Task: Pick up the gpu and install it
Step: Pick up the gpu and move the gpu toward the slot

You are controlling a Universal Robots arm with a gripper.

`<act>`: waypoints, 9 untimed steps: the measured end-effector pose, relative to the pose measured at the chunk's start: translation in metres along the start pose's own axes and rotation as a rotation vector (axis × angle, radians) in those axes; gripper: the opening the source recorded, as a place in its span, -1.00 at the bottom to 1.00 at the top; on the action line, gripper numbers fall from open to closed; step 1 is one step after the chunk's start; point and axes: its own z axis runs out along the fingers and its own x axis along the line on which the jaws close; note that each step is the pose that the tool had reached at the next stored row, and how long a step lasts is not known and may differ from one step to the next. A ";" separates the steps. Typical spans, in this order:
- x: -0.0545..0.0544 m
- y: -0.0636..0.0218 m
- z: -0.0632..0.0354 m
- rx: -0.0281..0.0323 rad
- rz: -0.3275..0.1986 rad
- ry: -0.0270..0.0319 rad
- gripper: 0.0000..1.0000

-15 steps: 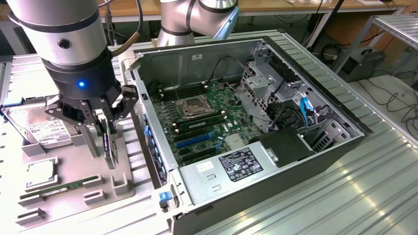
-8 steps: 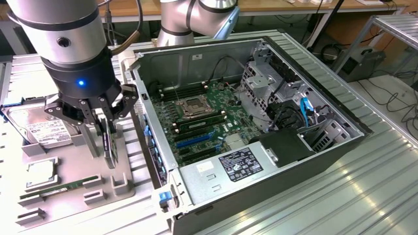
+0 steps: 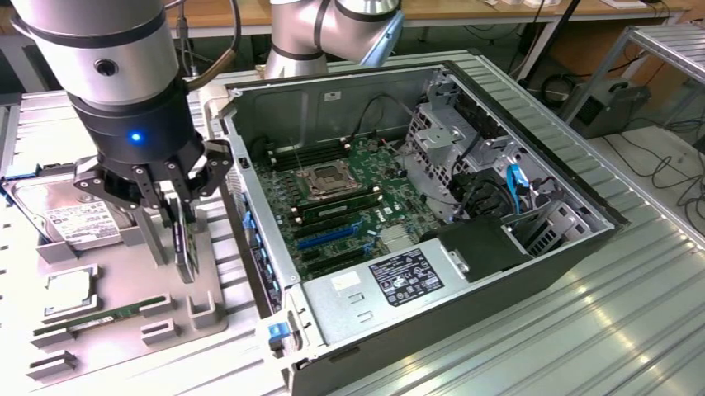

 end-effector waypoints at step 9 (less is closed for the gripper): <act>0.000 0.0001 -0.0021 0.0001 0.000 0.0001 -0.48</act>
